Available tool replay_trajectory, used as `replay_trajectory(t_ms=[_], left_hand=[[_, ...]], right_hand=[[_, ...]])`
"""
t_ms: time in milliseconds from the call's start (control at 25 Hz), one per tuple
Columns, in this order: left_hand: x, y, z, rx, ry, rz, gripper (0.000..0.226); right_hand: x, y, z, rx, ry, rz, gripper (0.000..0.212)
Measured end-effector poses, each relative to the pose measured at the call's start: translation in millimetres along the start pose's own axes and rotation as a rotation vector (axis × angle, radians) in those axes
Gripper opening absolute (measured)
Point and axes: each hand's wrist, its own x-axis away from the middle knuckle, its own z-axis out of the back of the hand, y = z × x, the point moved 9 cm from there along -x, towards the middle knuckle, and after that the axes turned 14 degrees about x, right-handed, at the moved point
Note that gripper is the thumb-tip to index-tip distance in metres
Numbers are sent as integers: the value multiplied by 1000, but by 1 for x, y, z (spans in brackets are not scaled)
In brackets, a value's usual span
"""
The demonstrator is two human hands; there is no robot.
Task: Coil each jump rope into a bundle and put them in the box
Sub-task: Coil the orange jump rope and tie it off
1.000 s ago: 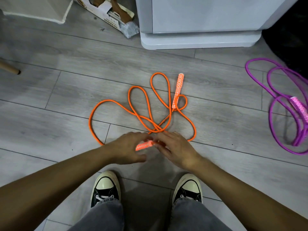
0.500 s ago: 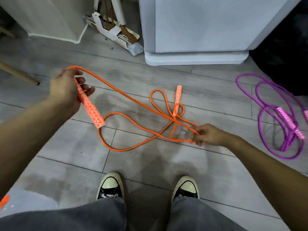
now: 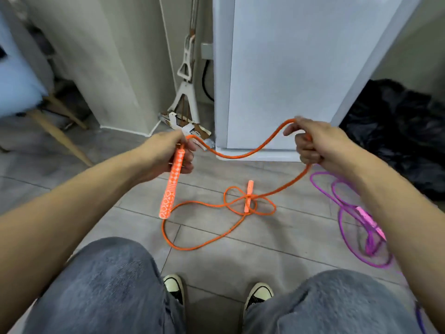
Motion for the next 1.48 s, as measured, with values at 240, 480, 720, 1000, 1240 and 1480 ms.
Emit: replay_trajectory(t_ms=[240,480,720,1000,1240,1480], left_hand=[[85,36,-45,-56,-156,-183,26],[121,35,-65,68,-178,-219,28],[124,11,-42,47,-187,-172,24],[110,10,-43,59,-82,-237,23],[102,12,-54,227,-82,-225,20],[100,10,-54,10,-115,-247,25]], right_hand=[[112,-187,54,14,201,303,30],[136,-187,11,90,255,231,34],[119,-98,-56,0,179,116,31],[114,-100,-105,468,227,362,29],[115,-93,-143,762,128,439,20],[118,-87,-151,867,73,451,25]])
